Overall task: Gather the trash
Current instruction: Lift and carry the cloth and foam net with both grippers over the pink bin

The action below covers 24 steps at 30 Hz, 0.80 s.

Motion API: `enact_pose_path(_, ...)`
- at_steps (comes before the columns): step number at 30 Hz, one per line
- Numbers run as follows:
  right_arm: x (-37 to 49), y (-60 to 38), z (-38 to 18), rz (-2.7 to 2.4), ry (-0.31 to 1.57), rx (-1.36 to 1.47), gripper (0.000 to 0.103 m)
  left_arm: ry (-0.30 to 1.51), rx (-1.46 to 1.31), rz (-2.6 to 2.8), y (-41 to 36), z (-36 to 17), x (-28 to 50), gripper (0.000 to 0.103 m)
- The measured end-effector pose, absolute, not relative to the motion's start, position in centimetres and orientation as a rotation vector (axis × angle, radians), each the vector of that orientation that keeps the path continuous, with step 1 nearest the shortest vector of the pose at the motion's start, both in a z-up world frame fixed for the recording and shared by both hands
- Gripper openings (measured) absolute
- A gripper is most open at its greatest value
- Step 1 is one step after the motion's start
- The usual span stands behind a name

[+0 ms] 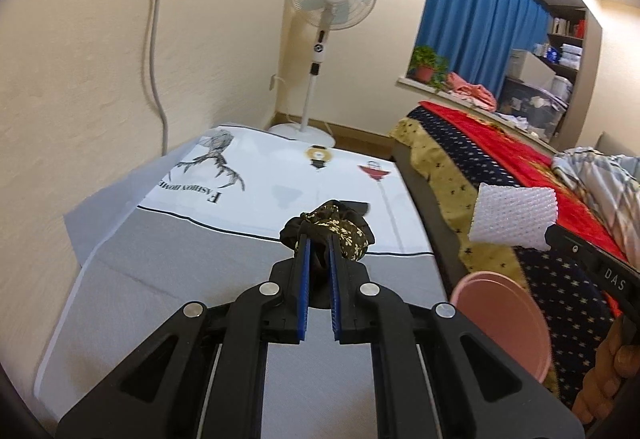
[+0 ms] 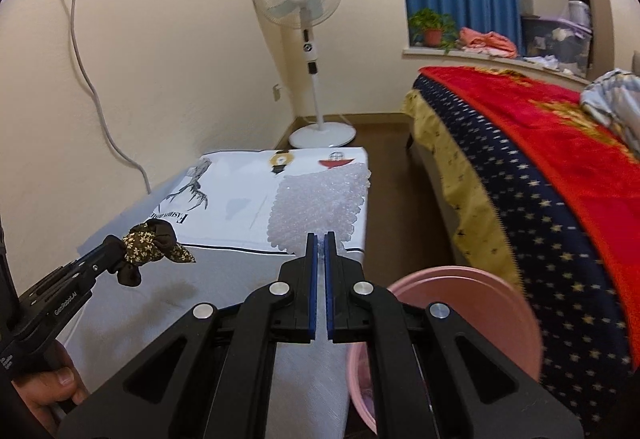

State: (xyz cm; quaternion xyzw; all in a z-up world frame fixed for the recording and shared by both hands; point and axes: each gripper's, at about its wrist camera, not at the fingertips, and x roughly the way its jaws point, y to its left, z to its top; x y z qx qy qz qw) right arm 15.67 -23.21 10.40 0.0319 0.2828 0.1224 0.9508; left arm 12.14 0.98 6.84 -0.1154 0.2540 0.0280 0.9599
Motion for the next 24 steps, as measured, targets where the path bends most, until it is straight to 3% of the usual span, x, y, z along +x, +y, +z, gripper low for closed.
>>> enact_pose_path(10,10.4,-27.1,13.6,0.186,0.494,0.045,0.003,0.49,-0.203,-0.053,-3.6,8.3,9.0,0.008)
enact_pose_path(24,9.2,-32.7,10.9,0.054,0.526,0.114,0.003,0.498,-0.16,-0.145,-7.4,7.3,8.6,0.008)
